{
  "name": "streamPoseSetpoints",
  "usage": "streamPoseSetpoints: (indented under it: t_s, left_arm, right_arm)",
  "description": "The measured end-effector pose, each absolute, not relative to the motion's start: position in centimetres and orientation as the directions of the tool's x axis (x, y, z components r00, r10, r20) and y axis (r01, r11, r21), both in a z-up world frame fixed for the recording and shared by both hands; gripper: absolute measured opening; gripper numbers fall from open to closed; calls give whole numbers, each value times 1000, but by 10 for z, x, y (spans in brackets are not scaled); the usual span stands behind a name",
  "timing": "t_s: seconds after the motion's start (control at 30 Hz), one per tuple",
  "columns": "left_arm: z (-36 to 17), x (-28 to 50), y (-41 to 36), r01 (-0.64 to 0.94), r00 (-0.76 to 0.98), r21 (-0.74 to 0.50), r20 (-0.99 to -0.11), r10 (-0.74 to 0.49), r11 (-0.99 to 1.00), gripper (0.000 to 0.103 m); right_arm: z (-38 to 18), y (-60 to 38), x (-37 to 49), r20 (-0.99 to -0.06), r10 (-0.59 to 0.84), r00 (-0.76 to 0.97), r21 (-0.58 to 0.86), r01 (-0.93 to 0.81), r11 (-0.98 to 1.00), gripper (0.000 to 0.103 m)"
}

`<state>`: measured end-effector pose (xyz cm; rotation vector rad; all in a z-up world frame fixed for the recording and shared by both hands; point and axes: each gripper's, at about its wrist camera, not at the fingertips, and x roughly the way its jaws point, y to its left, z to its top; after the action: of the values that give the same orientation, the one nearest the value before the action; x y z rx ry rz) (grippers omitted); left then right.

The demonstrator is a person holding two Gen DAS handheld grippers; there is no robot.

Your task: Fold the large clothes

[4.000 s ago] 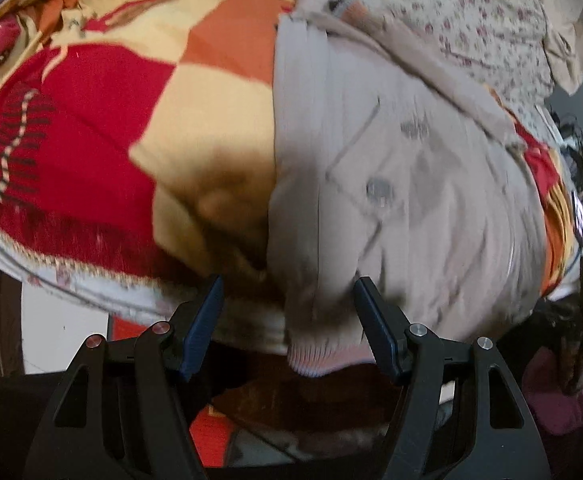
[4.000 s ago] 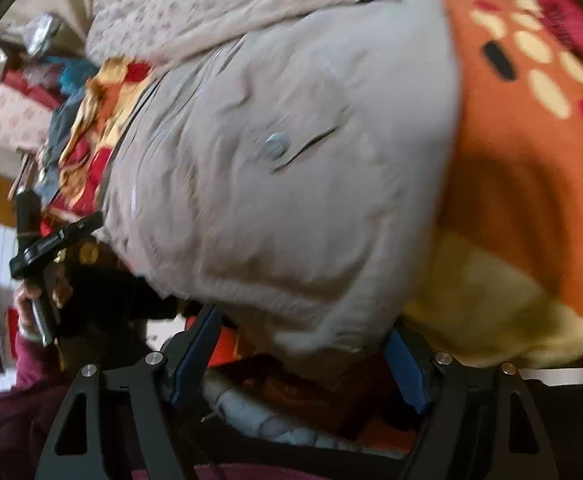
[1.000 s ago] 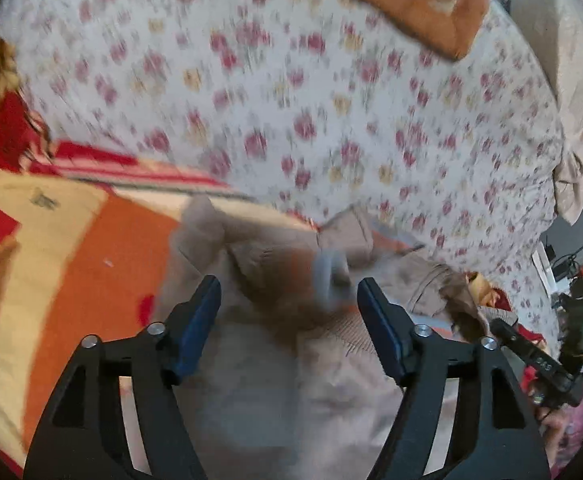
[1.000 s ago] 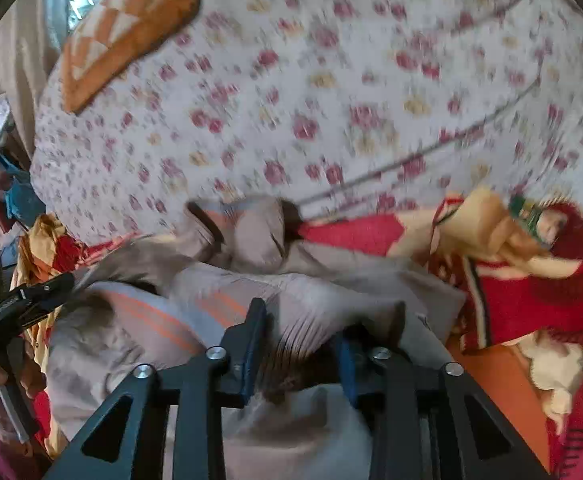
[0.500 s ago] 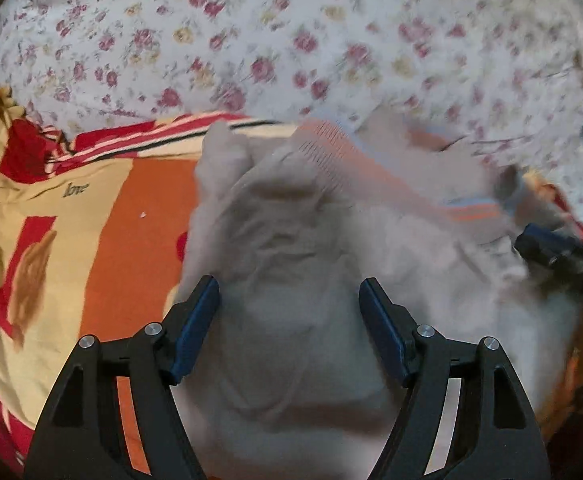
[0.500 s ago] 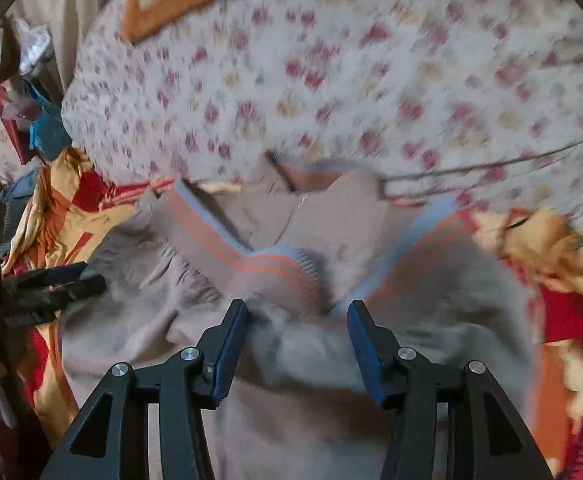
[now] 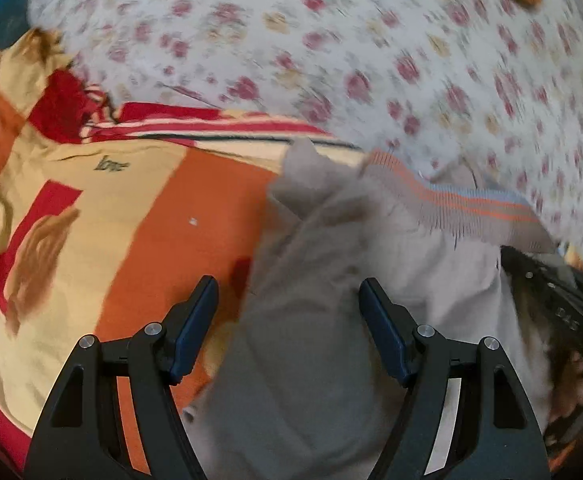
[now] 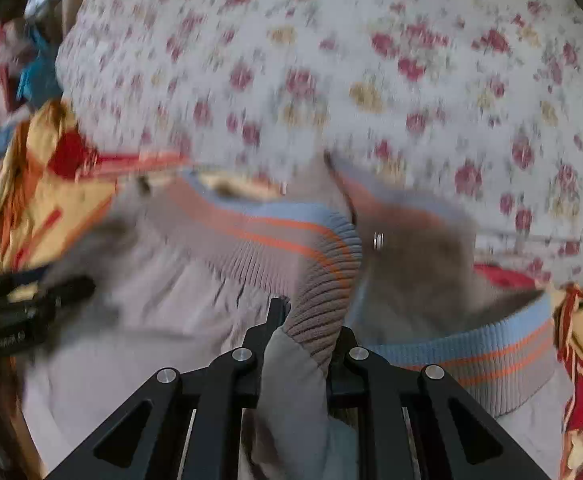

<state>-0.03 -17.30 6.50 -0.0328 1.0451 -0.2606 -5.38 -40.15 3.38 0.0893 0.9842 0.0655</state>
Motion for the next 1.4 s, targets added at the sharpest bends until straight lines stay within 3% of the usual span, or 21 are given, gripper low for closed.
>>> streamPoseSetpoints:
  t_s: [0.1, 0.13, 0.2, 0.33, 0.4, 0.53, 0.63, 0.73, 0.8, 0.9, 1.0, 1.13, 1.2, 1.23, 1.4]
  left_arm:
    - [76, -3, -166, 185, 517, -158, -824, -233, 970, 73]
    - [78, -4, -166, 187, 521, -164, -819, -239, 969, 73]
    - [80, -6, -168, 205, 513, -183, -816, -265, 961, 73]
    - [83, -13, -178, 245, 513, -184, -808, -288, 952, 73]
    - [82, -14, -184, 262, 510, -190, -805, -303, 946, 73]
    - [77, -17, -201, 293, 494, -180, -812, -310, 939, 73]
    - [70, -18, -213, 315, 496, -136, -820, -285, 939, 73]
    - [59, -16, -221, 324, 492, -91, -834, -250, 942, 73]
    - [54, -14, -221, 323, 493, -74, -838, -235, 943, 73]
    - [50, -10, -218, 313, 490, -77, -841, -230, 947, 73]
    - [45, -3, -215, 295, 490, -73, -844, -217, 953, 73]
    - [43, -1, -211, 283, 486, -75, -849, -210, 956, 73]
    - [47, -2, -208, 275, 489, -71, -848, -203, 959, 73]
    - [50, -2, -206, 269, 490, -74, -848, -203, 960, 73]
    - [71, -19, -196, 297, 486, -126, -833, -264, 946, 73]
  right_arm:
    - [20, -411, -36, -829, 103, 550, 144, 32, 989, 16]
    - [11, -413, -31, -846, 119, 520, 164, 42, 985, 20]
    - [7, -421, -34, -853, 142, 502, 195, 56, 979, 43]
    - [42, -452, -73, -801, 169, 574, 265, 87, 960, 50]
    - [60, -469, -92, -793, 134, 595, 256, 126, 958, 60]
    - [74, -499, -117, -789, -45, 613, 128, 235, 963, 71]
    - [61, -518, -118, -833, -139, 535, 17, 276, 961, 71]
    - [42, -525, -113, -861, -93, 500, 33, 239, 971, 70]
    - [34, -523, -110, -864, -112, 490, 3, 228, 974, 28]
    - [38, -533, -114, -832, -145, 535, 7, 270, 963, 15]
    - [35, -572, -123, -809, -214, 547, 46, 421, 906, 15]
    - [14, -591, -122, -849, -106, 517, 156, 438, 885, 16]
    - [28, -590, -132, -837, -98, 539, 174, 430, 886, 46]
    - [37, -591, -139, -832, -109, 544, 170, 437, 883, 50]
    - [89, -568, -190, -817, -144, 559, 100, 383, 918, 50]
